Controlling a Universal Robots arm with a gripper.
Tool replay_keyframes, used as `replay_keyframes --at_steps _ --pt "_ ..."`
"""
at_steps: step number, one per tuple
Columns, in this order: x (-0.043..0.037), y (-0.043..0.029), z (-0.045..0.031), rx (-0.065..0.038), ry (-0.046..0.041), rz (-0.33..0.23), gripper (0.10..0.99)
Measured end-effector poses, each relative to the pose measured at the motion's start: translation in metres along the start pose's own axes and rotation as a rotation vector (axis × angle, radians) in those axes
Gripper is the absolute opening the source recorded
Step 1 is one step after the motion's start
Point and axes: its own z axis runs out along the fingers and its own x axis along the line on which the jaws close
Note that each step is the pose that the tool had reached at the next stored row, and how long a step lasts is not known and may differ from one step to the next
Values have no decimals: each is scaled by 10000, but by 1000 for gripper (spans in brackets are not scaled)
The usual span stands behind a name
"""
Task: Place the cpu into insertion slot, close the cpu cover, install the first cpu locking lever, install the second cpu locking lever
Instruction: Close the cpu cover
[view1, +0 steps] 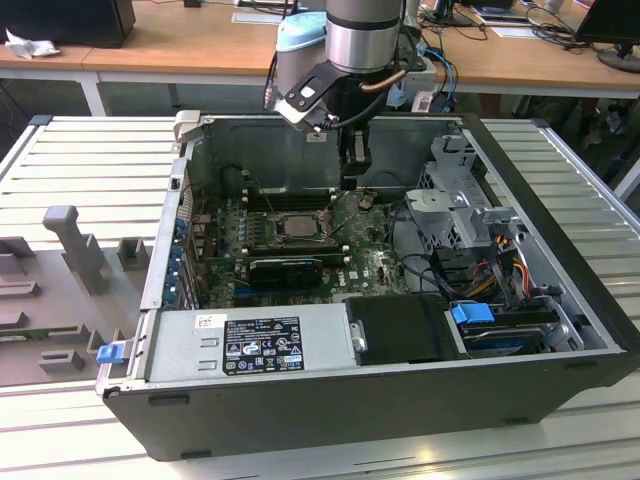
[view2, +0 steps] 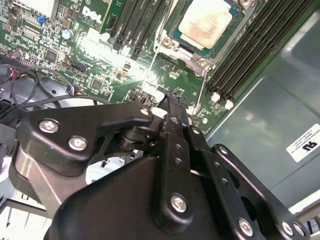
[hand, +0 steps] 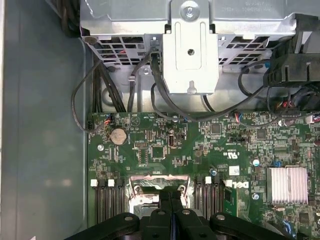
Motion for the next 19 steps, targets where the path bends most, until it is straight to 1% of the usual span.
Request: replay_keyframes --at_steps 6,8,10,15,16,19 --pt "1 53 3 4 -1 0 106" --pt "2 90 5 8 -1 0 106" --pt "2 106 6 9 0 0 106" --pt "4 180 14 16 -2 -1 106" --pt "3 184 25 18 -2 -1 106" --pt "4 217 88 17 -5 0 106"
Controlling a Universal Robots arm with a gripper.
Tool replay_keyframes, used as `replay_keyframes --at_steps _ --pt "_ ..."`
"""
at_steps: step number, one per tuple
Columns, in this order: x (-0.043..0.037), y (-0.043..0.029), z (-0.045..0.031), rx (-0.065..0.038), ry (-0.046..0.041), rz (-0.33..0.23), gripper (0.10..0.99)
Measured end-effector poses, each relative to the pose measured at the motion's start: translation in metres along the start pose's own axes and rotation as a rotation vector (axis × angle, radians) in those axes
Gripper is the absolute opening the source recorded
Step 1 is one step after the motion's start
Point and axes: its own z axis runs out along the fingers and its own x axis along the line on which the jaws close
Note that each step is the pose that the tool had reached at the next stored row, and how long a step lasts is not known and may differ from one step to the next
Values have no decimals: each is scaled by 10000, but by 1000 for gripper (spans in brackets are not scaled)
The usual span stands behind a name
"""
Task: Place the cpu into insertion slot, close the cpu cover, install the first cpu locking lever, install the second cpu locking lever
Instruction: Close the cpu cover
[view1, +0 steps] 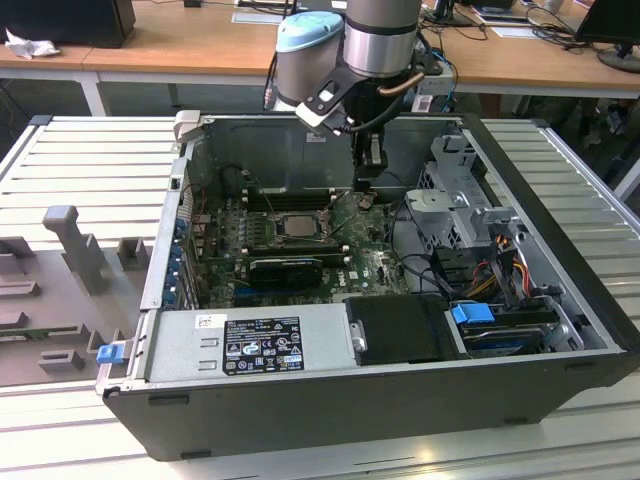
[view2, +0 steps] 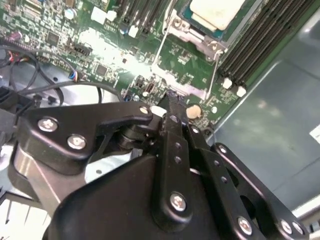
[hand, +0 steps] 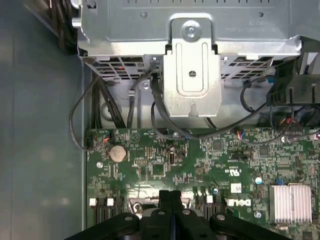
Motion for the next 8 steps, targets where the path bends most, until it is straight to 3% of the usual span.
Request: replay_keyframes --at_steps 3,8 --pt "1 73 87 0 -6 -1 106" --pt "4 106 227 -1 -6 -1 106"
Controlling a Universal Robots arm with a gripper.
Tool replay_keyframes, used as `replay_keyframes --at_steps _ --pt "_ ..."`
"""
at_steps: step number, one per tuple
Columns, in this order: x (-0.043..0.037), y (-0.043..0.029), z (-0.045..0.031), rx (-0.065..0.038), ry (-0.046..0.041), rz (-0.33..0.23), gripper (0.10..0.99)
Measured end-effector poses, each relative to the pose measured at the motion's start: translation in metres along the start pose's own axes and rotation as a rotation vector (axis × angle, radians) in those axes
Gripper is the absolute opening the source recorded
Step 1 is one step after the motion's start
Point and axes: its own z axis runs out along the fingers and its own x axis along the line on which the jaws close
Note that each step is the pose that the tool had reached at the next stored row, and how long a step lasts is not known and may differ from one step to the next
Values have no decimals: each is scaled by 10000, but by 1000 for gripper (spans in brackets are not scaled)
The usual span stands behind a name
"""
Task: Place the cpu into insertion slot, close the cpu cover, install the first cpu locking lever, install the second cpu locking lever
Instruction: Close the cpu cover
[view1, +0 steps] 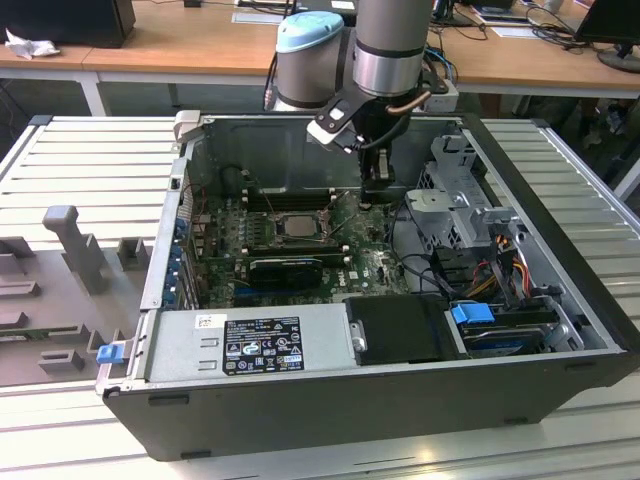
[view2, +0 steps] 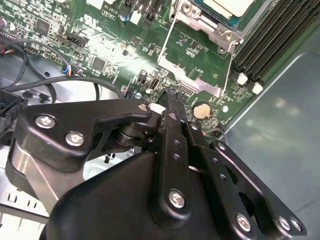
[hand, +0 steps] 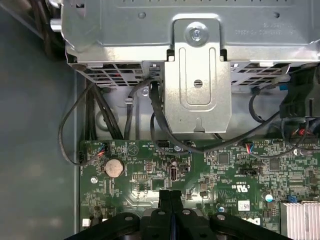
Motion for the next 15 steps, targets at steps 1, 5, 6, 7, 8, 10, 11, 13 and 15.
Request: replay_keyframes --at_steps 1,5,6,7,8,10,11,13,15 --pt "1 0 19 0 -1 0 106" --pt "13 -10 87 17 -1 0 106" --pt "20 -21 93 17 -2 0 106" --pt "28 -40 105 17 0 -1 106" --pt "28 -56 109 17 0 -4 106" --pt "27 -75 108 18 -3 -5 106" --pt "27 -98 108 18 -2 -7 106" --pt "27 -120 107 18 -1 -6 106" --pt "26 -131 107 18 -1 -6 106"
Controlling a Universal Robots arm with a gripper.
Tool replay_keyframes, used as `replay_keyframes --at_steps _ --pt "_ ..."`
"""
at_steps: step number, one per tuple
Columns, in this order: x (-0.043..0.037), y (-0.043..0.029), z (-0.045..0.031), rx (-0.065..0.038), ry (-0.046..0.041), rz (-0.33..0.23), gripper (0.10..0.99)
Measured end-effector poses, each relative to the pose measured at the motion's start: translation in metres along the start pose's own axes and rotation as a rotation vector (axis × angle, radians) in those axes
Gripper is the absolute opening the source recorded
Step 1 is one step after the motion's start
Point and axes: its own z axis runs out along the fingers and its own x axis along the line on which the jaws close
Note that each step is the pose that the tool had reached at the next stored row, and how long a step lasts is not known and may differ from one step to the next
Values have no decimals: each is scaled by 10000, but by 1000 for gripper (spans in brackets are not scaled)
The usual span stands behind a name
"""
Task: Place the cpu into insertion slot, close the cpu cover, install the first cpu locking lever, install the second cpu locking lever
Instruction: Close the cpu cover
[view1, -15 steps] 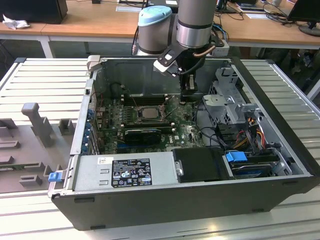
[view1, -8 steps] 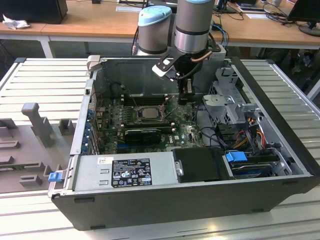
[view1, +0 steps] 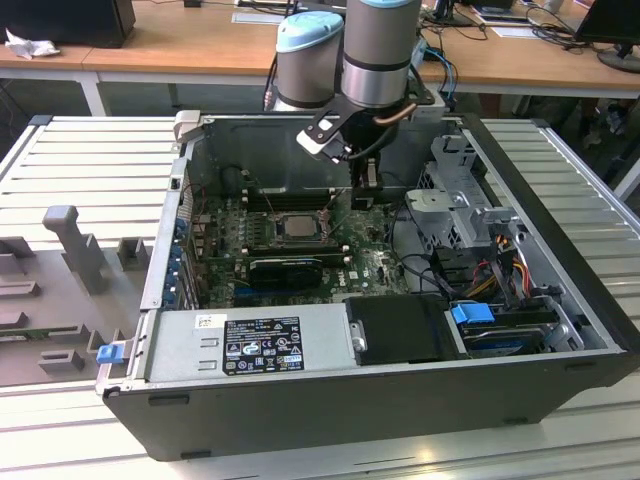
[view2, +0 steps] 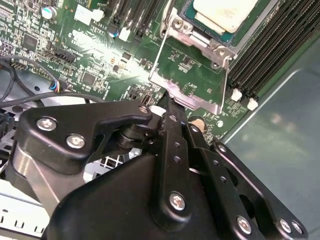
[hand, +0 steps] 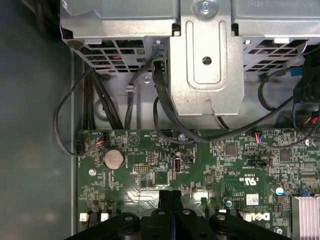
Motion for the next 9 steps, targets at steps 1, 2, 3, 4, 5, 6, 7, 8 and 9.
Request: replay_keyframes --at_steps 1,2,3,4,5,6,7,8,9 --pt "0 -2 0 0 0 0 106" --pt "0 -5 1 -1 1 0 106" --pt "0 -7 1 -1 1 0 106" --pt "0 -9 1 0 1 0 106" --pt "0 -11 1 -1 1 -1 106" --pt "0 -14 1 0 0 -1 106" --pt "0 -16 2 0 0 0 106" --pt "0 -18 2 0 0 -1 106" --pt "0 -20 3 0 -1 -1 106"
